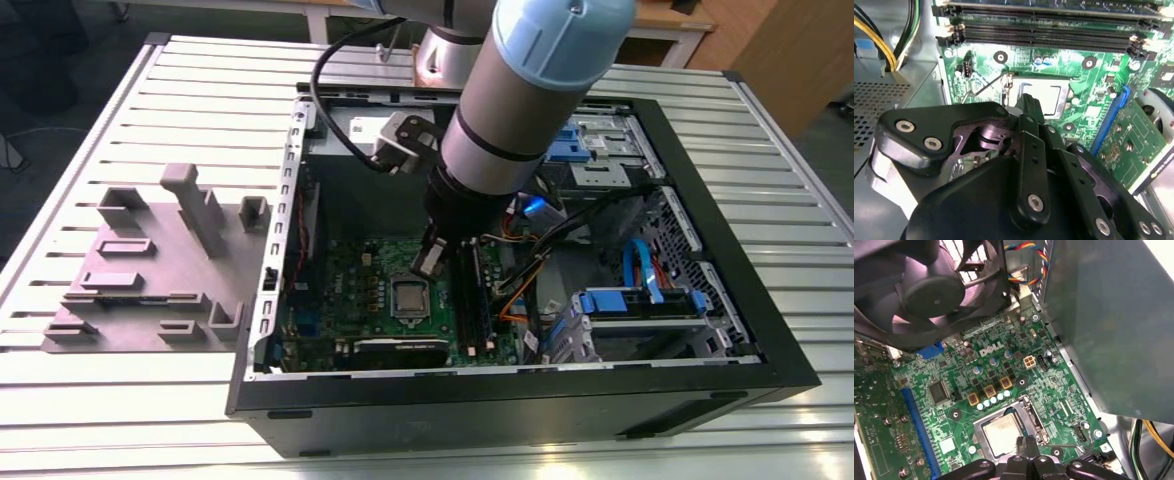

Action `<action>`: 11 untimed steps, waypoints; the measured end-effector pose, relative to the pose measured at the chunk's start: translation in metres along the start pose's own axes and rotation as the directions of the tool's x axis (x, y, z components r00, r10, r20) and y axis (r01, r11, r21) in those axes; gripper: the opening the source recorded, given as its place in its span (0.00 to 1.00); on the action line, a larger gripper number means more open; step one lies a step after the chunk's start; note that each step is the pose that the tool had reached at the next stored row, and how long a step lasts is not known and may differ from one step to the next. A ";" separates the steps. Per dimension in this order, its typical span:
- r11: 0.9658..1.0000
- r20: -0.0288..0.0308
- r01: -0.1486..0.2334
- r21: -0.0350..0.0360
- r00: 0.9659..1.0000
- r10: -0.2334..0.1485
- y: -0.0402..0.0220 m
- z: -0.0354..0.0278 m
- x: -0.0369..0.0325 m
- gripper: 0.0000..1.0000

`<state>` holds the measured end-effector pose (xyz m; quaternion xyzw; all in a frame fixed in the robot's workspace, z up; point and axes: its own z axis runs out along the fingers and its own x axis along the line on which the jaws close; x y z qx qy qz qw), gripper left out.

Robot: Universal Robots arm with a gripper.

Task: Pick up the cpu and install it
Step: 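Close the cpu cover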

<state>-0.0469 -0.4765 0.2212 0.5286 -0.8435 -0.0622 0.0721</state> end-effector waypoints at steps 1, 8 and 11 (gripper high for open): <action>1.000 0.000 0.000 0.000 1.000 0.000 0.0001 -0.0001 0.0000 0.10; 0.999 0.008 0.031 0.030 0.999 -0.032 -0.0005 -0.0001 0.0017 0.10; 0.998 0.009 0.054 0.041 0.998 -0.054 -0.0005 -0.0001 0.0018 0.10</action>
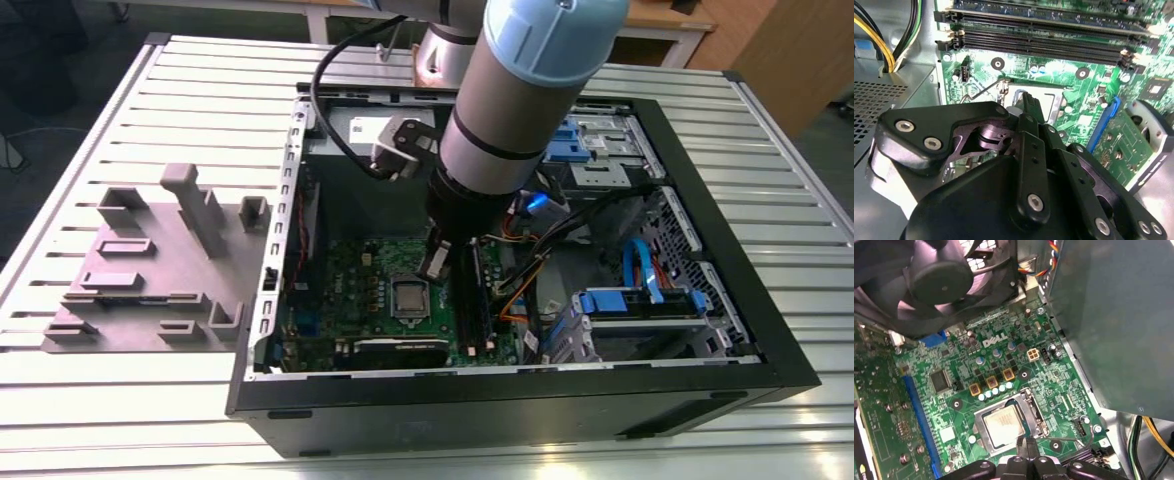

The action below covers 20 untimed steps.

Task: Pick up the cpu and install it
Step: 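Close the cpu cover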

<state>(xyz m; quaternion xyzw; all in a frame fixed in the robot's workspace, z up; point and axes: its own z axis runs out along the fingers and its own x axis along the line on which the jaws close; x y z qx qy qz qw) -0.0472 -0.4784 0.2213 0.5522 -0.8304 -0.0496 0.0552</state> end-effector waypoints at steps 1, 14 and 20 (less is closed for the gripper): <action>1.000 0.001 0.008 0.003 1.000 -0.008 0.0000 0.0000 0.0000 0.10; 0.999 0.030 0.047 0.009 0.998 -0.047 0.0015 0.0004 0.0063 0.10; 0.999 0.036 0.048 0.007 0.998 -0.048 0.0047 0.0010 0.0078 0.10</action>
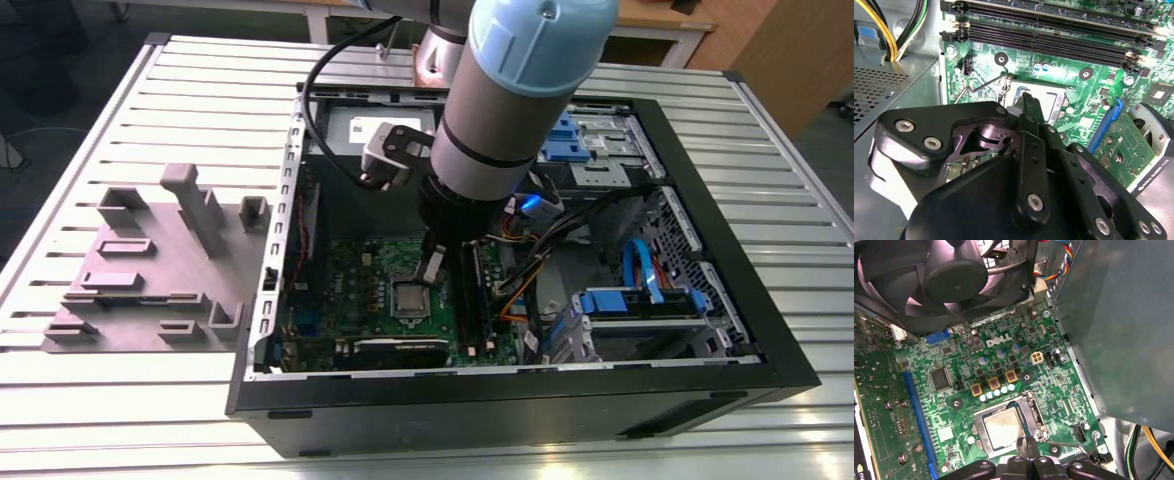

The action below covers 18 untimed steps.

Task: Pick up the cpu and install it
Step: 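Close the cpu cover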

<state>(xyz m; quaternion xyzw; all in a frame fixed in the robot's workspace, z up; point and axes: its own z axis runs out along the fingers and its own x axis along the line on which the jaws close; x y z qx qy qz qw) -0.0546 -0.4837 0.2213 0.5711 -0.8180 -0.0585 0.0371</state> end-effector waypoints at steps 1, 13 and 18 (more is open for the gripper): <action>1.000 0.000 0.000 0.000 1.000 0.000 0.0000 0.0000 0.0000 0.10; 1.000 0.000 0.002 0.000 1.000 -0.002 0.0028 0.0004 0.0011 0.10; 1.000 -0.001 0.013 0.001 1.000 -0.013 0.0081 0.0012 0.0032 0.10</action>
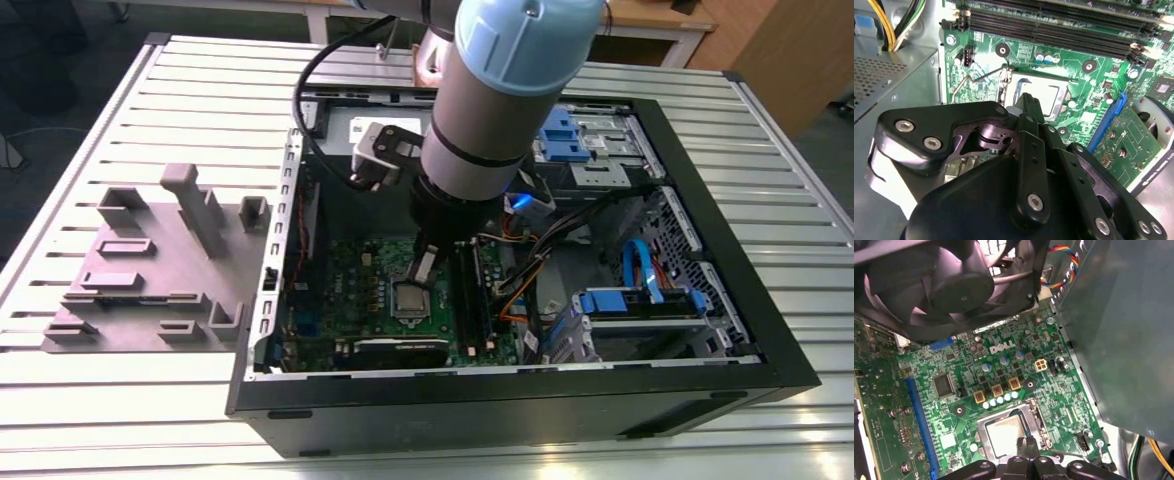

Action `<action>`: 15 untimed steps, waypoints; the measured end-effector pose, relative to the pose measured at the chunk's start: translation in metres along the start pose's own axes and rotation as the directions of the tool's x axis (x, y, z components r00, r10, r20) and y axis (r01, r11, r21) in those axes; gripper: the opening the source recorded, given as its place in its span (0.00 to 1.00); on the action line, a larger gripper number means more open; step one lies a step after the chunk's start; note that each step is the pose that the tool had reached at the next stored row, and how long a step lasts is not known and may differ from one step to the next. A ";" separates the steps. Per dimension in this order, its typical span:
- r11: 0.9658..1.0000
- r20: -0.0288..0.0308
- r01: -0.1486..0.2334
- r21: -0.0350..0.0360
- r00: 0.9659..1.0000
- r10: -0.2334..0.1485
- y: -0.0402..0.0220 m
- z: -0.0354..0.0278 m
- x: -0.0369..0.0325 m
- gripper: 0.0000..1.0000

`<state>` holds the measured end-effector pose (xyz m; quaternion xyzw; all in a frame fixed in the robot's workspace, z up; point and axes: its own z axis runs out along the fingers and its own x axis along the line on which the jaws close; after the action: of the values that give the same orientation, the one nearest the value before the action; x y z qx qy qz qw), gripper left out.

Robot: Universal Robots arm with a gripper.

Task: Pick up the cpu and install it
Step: 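Close the cpu cover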

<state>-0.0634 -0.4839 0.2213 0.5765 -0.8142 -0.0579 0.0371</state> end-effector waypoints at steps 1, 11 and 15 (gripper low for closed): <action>1.000 -0.001 0.004 0.000 1.000 -0.004 0.0008 0.0002 0.0006 0.10; 0.999 -0.005 0.039 0.000 0.999 -0.039 0.0009 0.0028 0.0097 0.10; 0.999 -0.006 0.044 0.000 0.999 -0.044 0.0028 0.0032 0.0112 0.10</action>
<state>-0.0701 -0.4934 0.2184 0.5945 -0.8012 -0.0570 0.0381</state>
